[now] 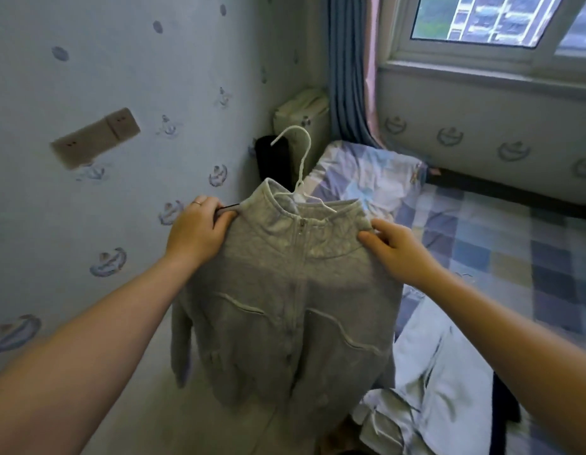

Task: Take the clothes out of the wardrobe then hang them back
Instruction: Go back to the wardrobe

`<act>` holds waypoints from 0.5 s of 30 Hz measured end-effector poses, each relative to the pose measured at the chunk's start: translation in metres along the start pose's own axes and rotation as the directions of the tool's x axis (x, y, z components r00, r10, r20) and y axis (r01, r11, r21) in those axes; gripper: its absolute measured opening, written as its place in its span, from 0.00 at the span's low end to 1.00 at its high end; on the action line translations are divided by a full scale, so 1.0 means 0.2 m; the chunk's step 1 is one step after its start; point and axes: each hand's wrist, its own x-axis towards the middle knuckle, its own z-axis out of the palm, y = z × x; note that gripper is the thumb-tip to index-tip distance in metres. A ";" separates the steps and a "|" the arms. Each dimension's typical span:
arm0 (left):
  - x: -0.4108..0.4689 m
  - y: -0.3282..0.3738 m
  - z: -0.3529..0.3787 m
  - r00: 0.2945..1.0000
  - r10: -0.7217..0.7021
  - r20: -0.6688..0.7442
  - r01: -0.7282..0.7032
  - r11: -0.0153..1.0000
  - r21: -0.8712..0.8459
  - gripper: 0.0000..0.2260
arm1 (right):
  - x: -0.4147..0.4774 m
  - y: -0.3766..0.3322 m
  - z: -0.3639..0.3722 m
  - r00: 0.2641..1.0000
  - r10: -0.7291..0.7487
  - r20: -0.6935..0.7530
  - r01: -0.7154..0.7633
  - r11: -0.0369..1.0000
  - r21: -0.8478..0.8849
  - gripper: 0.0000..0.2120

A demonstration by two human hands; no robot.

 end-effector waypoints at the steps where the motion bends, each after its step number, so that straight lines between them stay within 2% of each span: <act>1: 0.08 0.02 0.08 1.000 -0.010 0.027 0.011 1.000 -0.022 0.13 | 0.04 0.07 -0.02 0.999 0.038 -0.006 -0.038 0.999 0.005 0.09; 7: 0.49 0.13 0.52 0.991 -0.022 0.129 0.041 0.989 -0.146 0.10 | 0.31 0.45 -0.12 0.974 0.222 -0.045 -0.223 0.975 -0.009 0.13; 15: 0.89 0.01 0.97 0.968 -0.078 0.238 0.106 0.988 -0.110 0.12 | 0.67 0.75 -0.06 0.916 0.397 -0.063 -0.401 0.913 -0.078 0.08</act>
